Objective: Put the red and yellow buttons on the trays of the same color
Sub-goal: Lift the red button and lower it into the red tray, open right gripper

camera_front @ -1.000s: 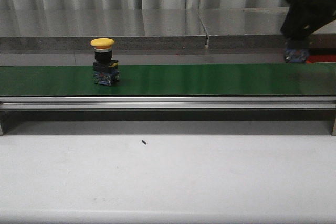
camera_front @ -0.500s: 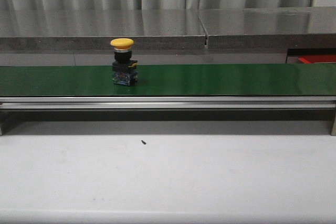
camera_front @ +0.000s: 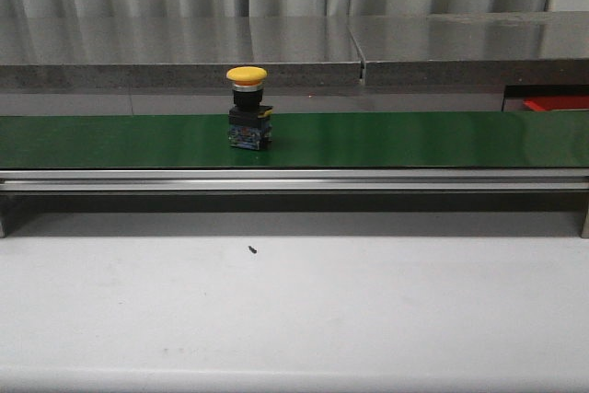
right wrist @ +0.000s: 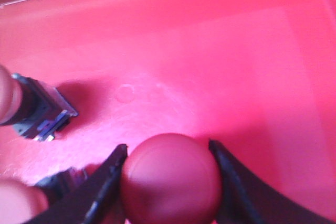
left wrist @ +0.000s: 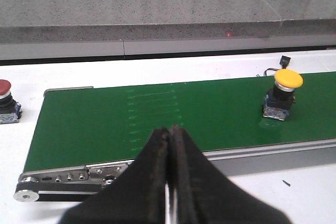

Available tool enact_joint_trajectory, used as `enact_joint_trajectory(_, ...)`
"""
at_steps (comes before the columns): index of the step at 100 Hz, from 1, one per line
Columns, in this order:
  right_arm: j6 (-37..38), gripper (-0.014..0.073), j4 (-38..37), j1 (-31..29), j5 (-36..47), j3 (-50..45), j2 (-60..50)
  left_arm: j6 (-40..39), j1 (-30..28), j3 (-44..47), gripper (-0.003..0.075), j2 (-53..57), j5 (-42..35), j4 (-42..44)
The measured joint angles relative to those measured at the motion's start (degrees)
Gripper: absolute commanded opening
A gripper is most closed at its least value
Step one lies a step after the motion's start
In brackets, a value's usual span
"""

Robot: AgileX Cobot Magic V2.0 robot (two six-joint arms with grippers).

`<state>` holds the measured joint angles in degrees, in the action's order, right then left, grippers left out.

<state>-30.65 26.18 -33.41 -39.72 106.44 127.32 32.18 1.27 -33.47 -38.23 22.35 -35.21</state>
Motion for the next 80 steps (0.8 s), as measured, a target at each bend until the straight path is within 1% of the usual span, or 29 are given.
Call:
enact_joint_trajectory(17,0.0,0.0094,0.0,1.19,-0.87,2.29,2.89,0.0,0.0,0.0,-0.0019,0.0,0.0,0.0)
enact_joint_trajectory(24,0.0,0.0127,0.0,1.57,-1.23,2.39,3.36,0.0,0.0,0.0,-0.0019,0.0,0.0,0.0)
enact_joint_trajectory(31,0.0,0.0195,0.0,1.91,-1.21,2.65,3.8,0.0,0.0,0.0,-0.0019,0.0,0.0,0.0)
enact_joint_trajectory(48,0.0,0.041,0.38,1.91,-1.71,3.0,4.16,0.0,0.0,0.0,-0.0019,0.0,-0.09,0.0)
enact_joint_trajectory(55,0.0,0.0464,0.27,1.91,-2.22,3.0,4.29,0.0,0.0,0.0,-0.0019,0.0,-0.09,0.0)
enact_joint_trajectory(61,0.0,0.0479,0.27,1.91,-2.35,3.0,4.29,0.0,0.0,0.0,-0.0019,0.0,-0.09,0.0)
enact_joint_trajectory(80,0.0,0.0479,0.19,1.91,-2.98,3.54,1.09,0.0,0.0,0.0,-0.0019,0.0,-0.09,0.0)
